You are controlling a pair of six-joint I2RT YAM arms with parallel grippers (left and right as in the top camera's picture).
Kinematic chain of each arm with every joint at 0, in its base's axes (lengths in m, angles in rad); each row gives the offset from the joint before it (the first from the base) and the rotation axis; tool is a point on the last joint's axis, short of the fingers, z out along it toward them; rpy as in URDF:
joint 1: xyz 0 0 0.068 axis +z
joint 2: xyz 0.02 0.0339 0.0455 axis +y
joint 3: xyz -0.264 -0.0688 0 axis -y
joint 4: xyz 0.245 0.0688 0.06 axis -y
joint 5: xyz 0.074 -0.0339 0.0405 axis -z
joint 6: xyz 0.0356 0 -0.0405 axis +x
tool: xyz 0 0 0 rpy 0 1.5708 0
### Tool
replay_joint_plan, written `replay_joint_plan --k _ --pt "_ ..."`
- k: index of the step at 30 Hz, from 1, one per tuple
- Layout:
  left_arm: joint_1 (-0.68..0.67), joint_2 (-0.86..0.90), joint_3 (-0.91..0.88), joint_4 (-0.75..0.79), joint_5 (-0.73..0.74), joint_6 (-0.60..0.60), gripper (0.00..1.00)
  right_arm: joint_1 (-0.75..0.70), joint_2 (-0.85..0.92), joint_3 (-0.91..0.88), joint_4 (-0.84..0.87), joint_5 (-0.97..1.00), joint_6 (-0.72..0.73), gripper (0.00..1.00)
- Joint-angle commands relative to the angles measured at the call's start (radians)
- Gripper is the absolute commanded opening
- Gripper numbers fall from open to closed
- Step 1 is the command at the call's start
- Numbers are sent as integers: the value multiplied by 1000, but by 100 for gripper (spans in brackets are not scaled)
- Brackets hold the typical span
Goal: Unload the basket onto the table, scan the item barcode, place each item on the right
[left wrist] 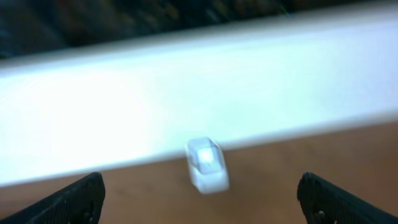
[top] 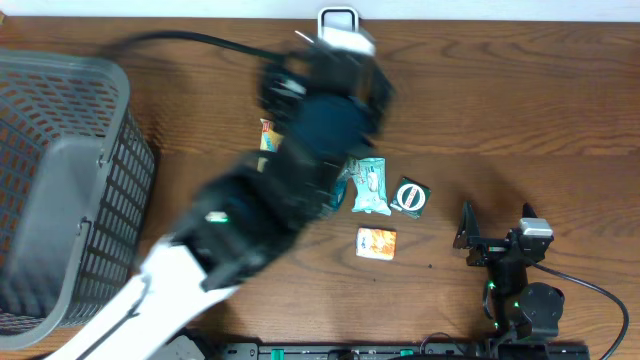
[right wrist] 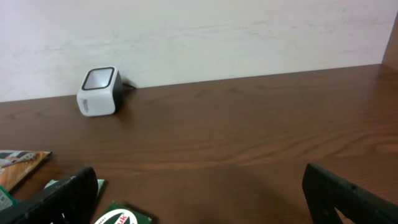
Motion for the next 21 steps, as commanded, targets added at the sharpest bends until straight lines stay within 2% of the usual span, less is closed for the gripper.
replay_joint_plan --k 1,4,6,10,14,21 --pt "121 5 124 -5 -74 295 98 19 -5 -1 -5 5 -9 99" --pt "196 -11 157 68 -202 438 98 19 -5 -1 -5 5 -9 99" --pt "241 -31 157 86 -254 437 98 19 -5 -1 -4 5 -9 99" --pt "312 -104 134 39 -229 390 98 19 -5 -1 -4 5 -9 99" --pt "351 -206 68 10 -98 369 98 19 -5 -1 -4 5 -9 99" --pt "395 -418 -112 10 143 260 98 19 -5 -1 -4 5 -9 99"
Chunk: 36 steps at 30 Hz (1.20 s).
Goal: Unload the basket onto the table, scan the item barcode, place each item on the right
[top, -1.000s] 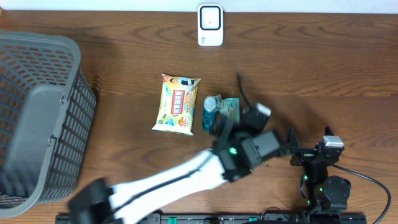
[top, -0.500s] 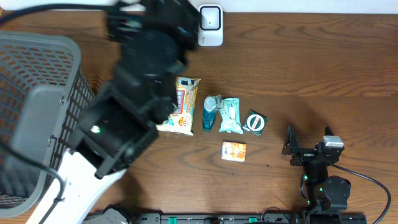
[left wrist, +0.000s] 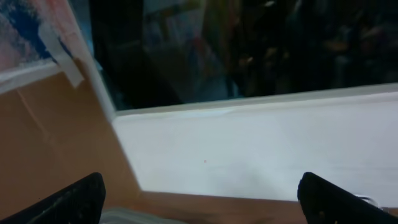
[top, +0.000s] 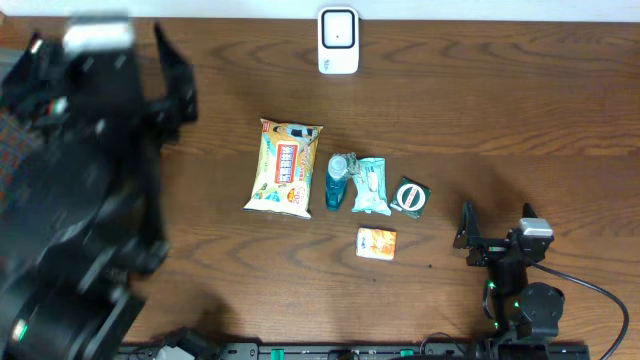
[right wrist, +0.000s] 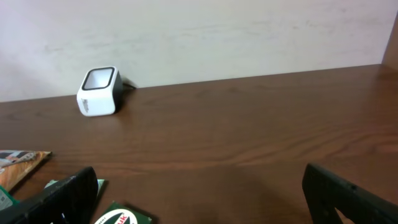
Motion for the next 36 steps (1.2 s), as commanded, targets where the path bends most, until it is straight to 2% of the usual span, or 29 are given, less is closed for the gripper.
replay_joint_plan --k 1,11,17,22,26,31,36 --pt "28 -102 -85 4 201 -54 98 19 -5 -1 -5 5 -9 99" --pt "194 -330 -211 2 549 -55 98 19 -5 -1 -5 5 -9 99" --pt "328 -489 -260 0 698 -164 98 19 -5 -1 -5 5 -9 99" --pt "350 -613 -257 11 852 -193 98 19 -5 -1 -4 5 -9 99" --pt "379 -669 -202 -3 846 -193 98 19 -5 -1 -5 5 -9 99" --pt "428 -701 -89 -101 847 -215 98 19 -5 -1 -4 5 -9 99" --pt "430 -733 -31 -158 859 -301 98 19 -5 -1 -5 5 -9 99"
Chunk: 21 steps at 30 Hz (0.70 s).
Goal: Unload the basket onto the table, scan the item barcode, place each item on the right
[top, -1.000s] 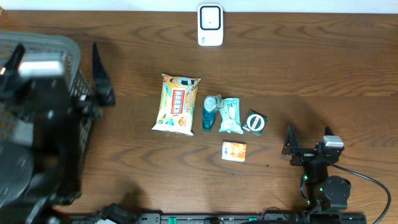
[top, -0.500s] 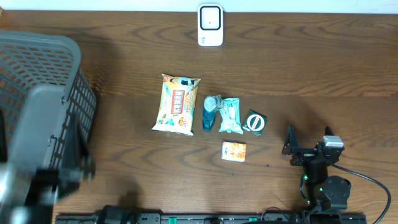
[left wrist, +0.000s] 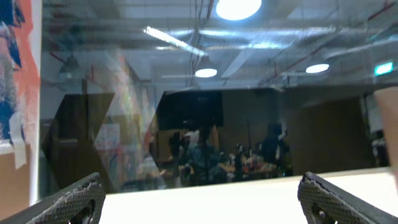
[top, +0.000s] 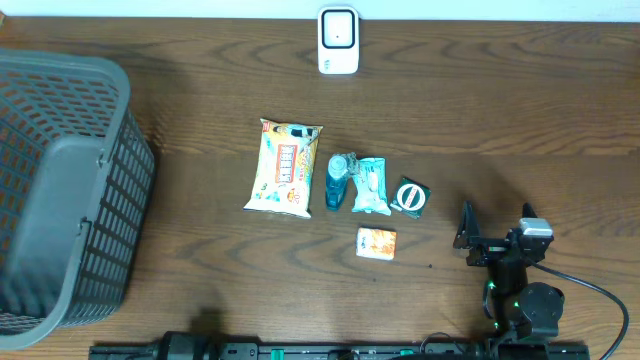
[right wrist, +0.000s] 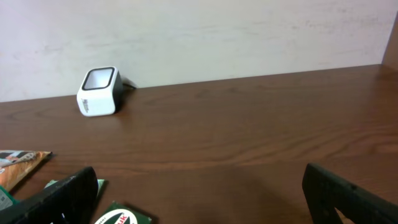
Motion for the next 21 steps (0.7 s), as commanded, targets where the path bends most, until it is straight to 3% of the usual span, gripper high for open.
replay_joint_plan --k 1,10,21 --pt "4 -36 19 -7 24 -74 98 19 -5 -1 -5 5 -9 99" --pt "4 -155 11 -40 134 -77 98 19 -5 -1 -4 5 -9 99" --pt "47 -284 11 -73 134 -76 98 19 -5 -1 -4 5 -9 99"
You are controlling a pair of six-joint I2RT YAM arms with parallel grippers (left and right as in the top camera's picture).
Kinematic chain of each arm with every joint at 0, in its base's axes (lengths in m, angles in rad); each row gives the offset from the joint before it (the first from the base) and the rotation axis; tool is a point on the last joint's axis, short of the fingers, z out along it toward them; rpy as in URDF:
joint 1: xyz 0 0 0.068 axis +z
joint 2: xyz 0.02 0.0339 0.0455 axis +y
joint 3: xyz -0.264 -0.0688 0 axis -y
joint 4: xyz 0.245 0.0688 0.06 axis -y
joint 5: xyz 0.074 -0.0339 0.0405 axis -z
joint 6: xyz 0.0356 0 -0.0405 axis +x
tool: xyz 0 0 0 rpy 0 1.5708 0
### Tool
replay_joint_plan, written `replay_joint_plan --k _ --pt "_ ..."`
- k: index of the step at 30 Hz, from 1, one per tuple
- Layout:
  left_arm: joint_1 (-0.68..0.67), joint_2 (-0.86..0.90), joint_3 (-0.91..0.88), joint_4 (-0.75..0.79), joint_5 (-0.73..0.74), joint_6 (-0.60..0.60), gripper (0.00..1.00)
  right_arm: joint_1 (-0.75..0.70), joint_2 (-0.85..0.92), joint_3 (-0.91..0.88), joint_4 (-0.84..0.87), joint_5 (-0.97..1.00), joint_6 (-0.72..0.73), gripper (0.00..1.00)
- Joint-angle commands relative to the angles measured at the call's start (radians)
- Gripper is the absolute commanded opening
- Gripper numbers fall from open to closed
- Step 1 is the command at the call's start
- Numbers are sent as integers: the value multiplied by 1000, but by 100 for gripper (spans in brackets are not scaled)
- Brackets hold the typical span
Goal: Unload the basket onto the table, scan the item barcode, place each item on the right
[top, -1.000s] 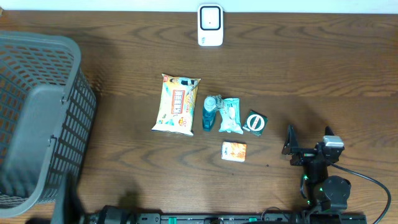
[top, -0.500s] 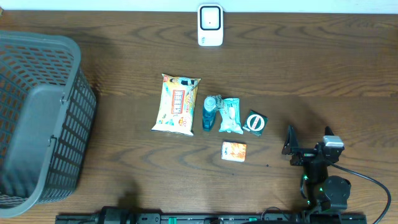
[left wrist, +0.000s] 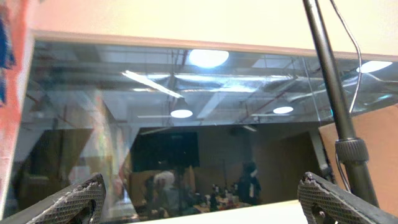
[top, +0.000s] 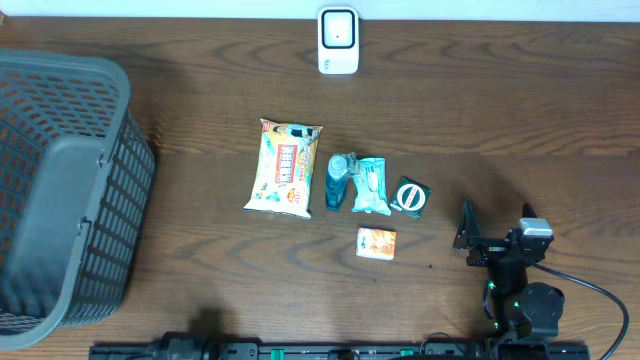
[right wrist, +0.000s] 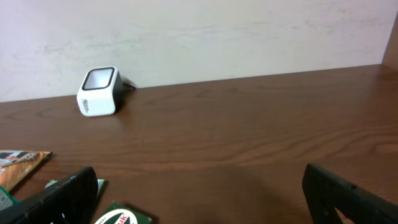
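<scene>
The white barcode scanner stands at the table's far edge, and it also shows in the right wrist view. Mid-table lie a yellow snack packet, a blue bottle, a teal pouch, a green packet and a small orange packet. My right gripper rests open at the front right, empty. My left gripper is open and empty, facing a window above the table. The left arm is absent from the overhead view.
A large grey mesh basket takes up the table's left side. A white wall runs behind the scanner. A black stand pole rises at the right of the left wrist view.
The left wrist camera has tilted further upward; a stand pole and a strip of wall above the window now show. The table, items and right arm are unchanged.
At first my left arm was blurred over the middle of the table, open, facing the scanner. Then it was over the basket at the left. After that it had left the overhead view, pointing at a window. The right arm stayed still throughout.
</scene>
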Motion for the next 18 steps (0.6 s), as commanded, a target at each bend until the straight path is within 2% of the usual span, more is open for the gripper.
replay_joint_plan --k 1,7,12,18 --pt "29 -47 0 -9 23 -9 98 19 -5 -2 -4 5 -9 99" --pt "60 -54 0 13 11 16 98 19 -5 -2 -4 5 -9 99" --pt "60 -54 0 141 11 30 98 19 -5 -2 -5 5 -9 99" --pt "64 -54 0 187 -16 30 98 19 -5 -2 -4 5 -9 99"
